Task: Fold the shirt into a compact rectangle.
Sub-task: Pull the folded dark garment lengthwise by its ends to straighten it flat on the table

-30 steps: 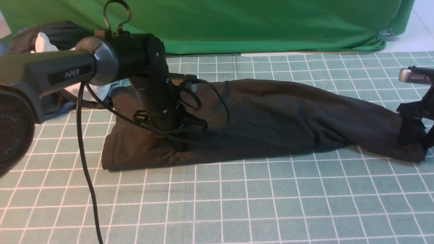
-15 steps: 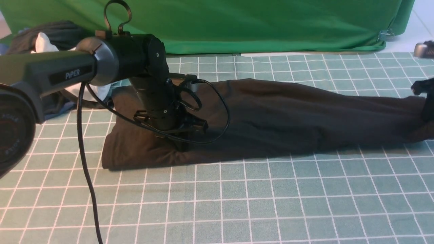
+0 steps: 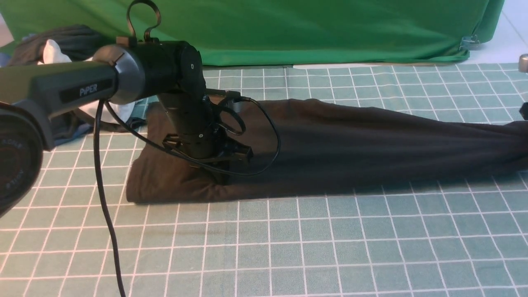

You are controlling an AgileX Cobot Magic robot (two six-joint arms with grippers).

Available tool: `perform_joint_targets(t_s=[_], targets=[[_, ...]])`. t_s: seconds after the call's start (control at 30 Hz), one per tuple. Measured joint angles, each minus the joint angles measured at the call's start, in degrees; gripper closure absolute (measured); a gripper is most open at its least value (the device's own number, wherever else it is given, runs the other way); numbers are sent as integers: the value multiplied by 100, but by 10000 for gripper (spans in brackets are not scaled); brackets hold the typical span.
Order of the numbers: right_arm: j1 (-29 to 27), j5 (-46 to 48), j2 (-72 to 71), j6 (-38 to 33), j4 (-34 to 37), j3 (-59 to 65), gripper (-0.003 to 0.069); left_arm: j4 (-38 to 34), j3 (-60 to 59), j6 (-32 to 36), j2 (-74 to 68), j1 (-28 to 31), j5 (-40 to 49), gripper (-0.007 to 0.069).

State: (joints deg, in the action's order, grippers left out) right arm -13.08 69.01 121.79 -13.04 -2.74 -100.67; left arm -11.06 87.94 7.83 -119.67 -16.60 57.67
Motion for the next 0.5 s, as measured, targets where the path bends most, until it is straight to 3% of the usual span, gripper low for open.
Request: perform_joint_targets(t_s=[0.1, 0.5], targets=[[-6, 22, -97, 242, -235, -181, 268, 127, -5, -6, 315, 0, 47, 613], [347, 67, -319, 207, -370, -698, 316, 74, -5, -6, 728, 0, 27, 613]])
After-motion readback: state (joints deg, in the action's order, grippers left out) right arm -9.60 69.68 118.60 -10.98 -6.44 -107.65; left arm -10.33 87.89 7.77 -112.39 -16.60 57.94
